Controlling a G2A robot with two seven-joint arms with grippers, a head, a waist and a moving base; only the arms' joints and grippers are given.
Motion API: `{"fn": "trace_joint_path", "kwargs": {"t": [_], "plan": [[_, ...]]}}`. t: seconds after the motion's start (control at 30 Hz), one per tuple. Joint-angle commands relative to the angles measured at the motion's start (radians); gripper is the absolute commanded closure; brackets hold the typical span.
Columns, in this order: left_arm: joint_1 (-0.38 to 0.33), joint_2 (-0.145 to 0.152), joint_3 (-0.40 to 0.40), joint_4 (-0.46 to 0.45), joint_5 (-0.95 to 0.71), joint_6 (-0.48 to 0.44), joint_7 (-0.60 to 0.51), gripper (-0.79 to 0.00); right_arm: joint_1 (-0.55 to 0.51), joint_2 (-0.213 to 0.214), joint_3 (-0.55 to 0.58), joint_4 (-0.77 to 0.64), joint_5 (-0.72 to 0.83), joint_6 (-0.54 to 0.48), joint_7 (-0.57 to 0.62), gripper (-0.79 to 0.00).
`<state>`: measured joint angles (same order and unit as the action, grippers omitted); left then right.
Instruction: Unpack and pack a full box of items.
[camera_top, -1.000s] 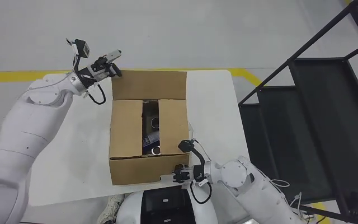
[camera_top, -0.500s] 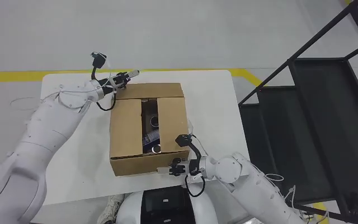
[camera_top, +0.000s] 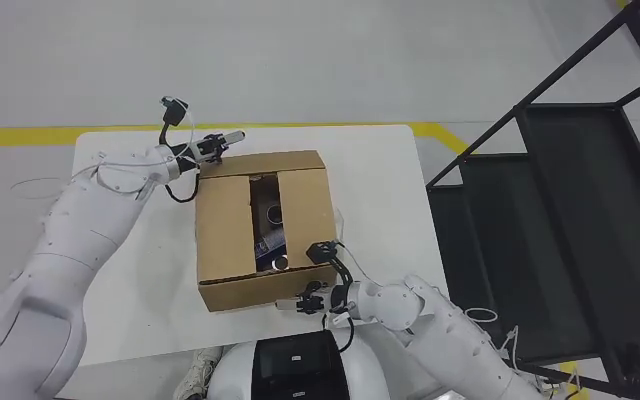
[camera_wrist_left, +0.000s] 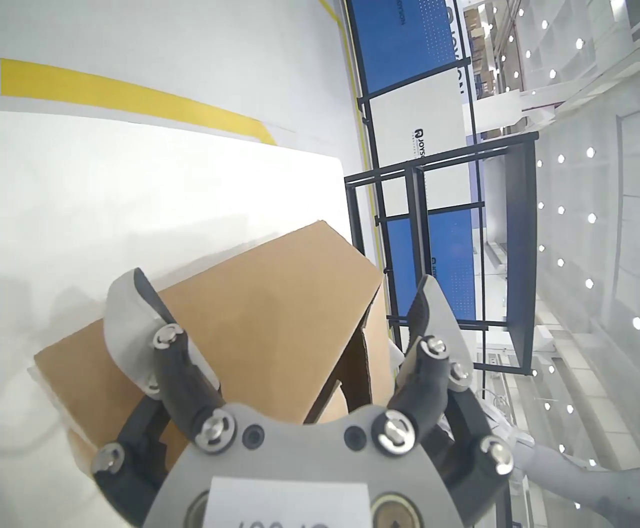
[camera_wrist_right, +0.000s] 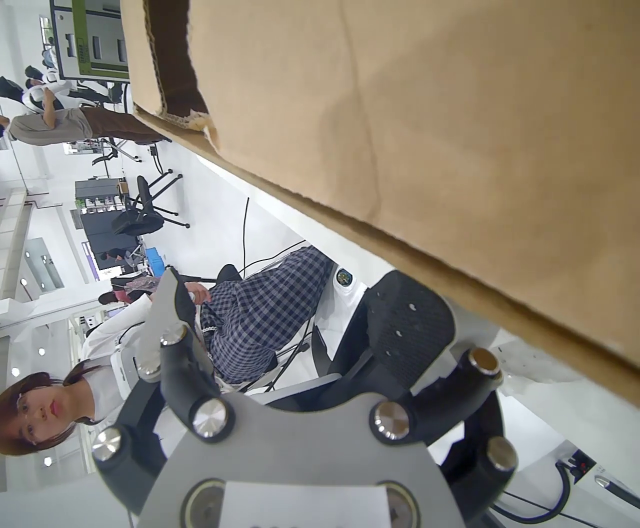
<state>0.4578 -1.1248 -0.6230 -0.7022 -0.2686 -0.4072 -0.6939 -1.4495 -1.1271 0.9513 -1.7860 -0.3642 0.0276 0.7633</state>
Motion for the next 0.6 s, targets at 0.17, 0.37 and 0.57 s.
{"fn": "trace_joint_path", "kwargs": {"t": [0.17, 0.37, 0.57], "plan": [[0.025, 0.021, -0.084, 0.005, -0.061, -0.047, -0.008, -0.785, -0.043, 0.011, 0.041, -0.075, 0.071, -0.002, 0.040, -0.785], [0.091, 0.084, -0.224, -0.051, -0.147, -0.130, -0.090, -0.785, -0.095, 0.032, 0.151, -0.205, 0.218, 0.021, 0.124, -0.785], [0.253, 0.164, -0.400, -0.207, -0.247, -0.160, -0.196, -0.785, -0.024, 0.021, 0.166, -0.231, 0.312, 0.126, 0.034, -0.785]]}}
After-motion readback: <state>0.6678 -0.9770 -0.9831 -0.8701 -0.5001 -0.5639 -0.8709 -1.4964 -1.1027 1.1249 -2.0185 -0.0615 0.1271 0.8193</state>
